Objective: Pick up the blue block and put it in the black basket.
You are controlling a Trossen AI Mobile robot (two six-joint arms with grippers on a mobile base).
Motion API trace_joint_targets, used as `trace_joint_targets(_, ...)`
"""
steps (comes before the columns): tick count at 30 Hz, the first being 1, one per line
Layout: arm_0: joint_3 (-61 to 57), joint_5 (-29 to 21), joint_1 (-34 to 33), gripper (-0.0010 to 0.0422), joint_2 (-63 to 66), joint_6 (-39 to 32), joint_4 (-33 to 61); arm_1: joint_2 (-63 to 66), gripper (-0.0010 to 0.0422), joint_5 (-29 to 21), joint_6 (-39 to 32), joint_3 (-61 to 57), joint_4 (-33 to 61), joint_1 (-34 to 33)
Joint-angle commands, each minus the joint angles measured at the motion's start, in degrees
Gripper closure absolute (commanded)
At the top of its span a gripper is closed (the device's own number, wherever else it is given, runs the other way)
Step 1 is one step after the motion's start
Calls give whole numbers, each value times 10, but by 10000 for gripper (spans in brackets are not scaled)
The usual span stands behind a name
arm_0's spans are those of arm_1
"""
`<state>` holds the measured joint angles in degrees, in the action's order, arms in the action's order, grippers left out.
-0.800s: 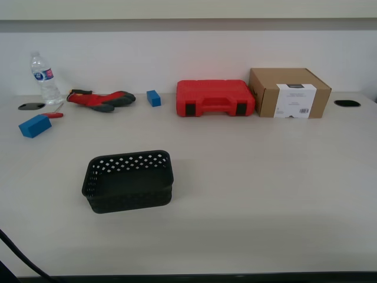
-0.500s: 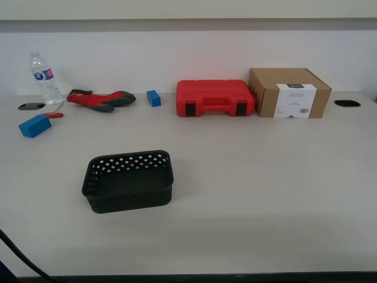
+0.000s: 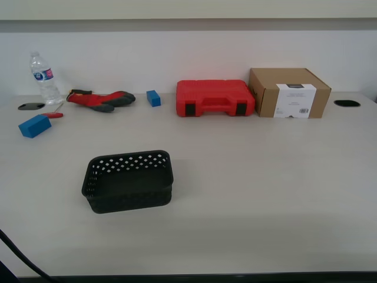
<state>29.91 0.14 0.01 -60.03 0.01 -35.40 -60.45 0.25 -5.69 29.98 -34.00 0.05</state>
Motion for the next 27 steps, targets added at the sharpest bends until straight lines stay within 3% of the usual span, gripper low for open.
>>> trace_joint_targets(1,1,0,0,413,0,0,-1,-29,413,48,-108,4,-2,1)
trace_joint_targets(4,1,0,0,413,0,0,-2,-87,413,94,-179,19,-2,10)
trace_joint_targets(8,1,0,0,413,0,0,-1,-198,413,99,-235,56,-3,36)
trace_joint_targets(16,1,0,0,413,0,0,0,-402,412,128,-242,181,4,101)
trace_joint_targets(23,1,0,0,413,0,0,0,-521,408,107,-264,336,203,155)
trace_joint_targets(27,1,0,0,413,0,0,-1,-592,380,115,-265,415,275,186)
